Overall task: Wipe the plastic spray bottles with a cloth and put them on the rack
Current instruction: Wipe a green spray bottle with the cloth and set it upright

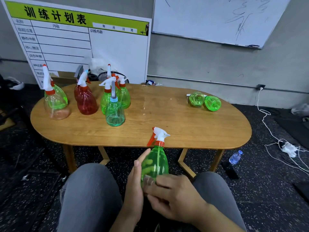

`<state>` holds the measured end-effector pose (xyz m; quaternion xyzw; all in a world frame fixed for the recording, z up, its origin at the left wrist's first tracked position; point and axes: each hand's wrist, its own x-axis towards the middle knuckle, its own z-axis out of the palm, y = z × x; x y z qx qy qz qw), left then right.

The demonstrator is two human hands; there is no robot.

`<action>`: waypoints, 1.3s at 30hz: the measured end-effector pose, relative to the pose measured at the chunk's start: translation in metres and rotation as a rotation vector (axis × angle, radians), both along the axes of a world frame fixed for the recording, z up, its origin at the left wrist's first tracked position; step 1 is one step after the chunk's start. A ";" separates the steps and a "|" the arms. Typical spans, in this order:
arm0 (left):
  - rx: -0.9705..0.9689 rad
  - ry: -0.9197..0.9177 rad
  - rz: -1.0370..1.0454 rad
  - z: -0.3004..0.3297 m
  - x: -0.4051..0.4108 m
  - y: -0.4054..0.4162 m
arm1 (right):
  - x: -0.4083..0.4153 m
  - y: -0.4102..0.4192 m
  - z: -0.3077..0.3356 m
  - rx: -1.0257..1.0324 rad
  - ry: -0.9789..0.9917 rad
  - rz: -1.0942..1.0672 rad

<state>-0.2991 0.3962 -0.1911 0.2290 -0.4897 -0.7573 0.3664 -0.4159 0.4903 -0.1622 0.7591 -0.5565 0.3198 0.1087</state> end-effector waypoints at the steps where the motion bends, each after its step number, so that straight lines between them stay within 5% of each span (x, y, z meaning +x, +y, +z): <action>1: -0.004 0.001 -0.002 -0.001 0.000 0.000 | -0.002 0.001 0.001 -0.007 -0.018 0.003; 9: -0.085 -0.074 -0.014 -0.003 -0.003 -0.002 | -0.024 -0.037 0.021 -0.070 -0.458 -0.403; 23: 0.128 0.055 -0.006 0.004 0.004 0.000 | 0.010 0.004 -0.016 -0.116 0.047 -0.013; 26: 0.047 0.020 -0.004 0.010 0.005 0.000 | 0.004 0.014 -0.014 -0.106 -0.139 0.000; 33: -0.082 -0.018 -0.031 0.005 0.000 0.000 | -0.013 0.001 -0.002 -0.203 -0.853 -0.373; 39: -0.082 -0.021 -0.051 0.001 -0.001 0.001 | -0.024 -0.012 0.007 -0.232 -0.892 -0.377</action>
